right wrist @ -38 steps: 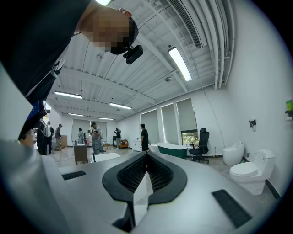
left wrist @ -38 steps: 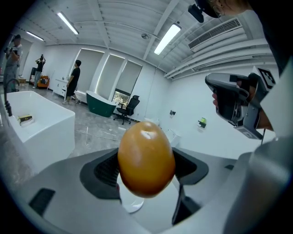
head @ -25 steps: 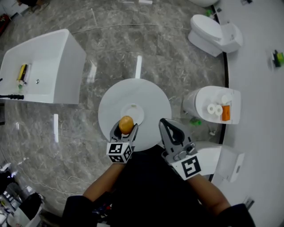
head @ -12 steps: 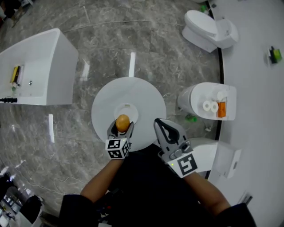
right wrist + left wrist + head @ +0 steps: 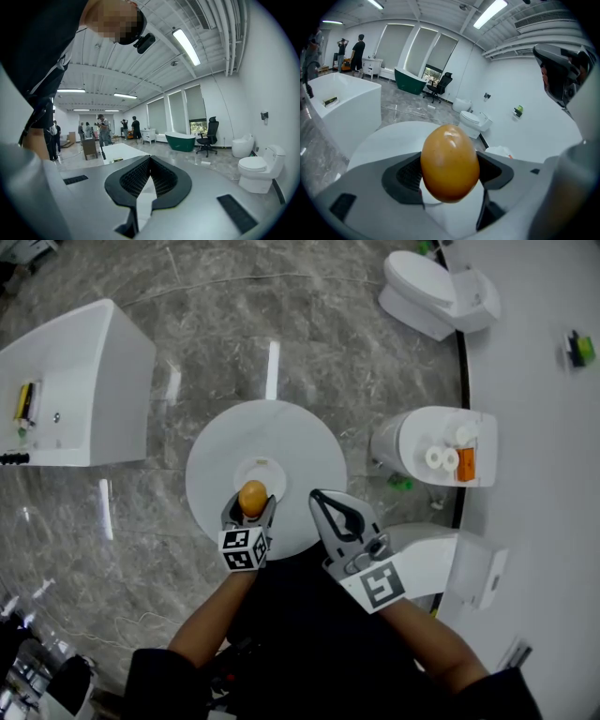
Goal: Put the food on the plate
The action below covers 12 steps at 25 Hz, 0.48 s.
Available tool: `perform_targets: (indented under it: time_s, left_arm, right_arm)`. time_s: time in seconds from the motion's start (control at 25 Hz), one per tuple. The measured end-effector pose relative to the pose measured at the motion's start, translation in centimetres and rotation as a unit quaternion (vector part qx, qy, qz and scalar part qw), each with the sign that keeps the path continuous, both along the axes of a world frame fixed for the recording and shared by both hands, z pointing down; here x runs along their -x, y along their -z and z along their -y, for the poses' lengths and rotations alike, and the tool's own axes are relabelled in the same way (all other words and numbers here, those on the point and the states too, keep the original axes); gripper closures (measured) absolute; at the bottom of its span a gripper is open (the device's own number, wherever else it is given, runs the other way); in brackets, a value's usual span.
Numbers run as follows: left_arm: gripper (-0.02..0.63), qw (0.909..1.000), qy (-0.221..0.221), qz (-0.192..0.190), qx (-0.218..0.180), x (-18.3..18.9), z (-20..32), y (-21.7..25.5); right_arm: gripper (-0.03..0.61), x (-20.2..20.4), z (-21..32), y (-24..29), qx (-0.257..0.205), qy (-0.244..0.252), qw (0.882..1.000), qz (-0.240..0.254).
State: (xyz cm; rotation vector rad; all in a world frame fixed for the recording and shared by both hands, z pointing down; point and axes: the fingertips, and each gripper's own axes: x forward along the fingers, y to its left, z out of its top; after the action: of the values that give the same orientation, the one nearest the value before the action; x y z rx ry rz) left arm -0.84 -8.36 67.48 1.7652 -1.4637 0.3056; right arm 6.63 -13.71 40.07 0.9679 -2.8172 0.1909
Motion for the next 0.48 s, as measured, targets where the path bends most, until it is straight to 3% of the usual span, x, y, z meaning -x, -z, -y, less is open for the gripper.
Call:
perform_targets:
  time_s: [0.48]
  left_arm:
    - [0.278, 0.9993, -0.016, 0.014, 0.031, 0.5, 0.1, -3.1]
  right_arm:
    - [0.571, -1.1, 0.1, -1.4, 0.023, -0.015, 1.000, -0.013]
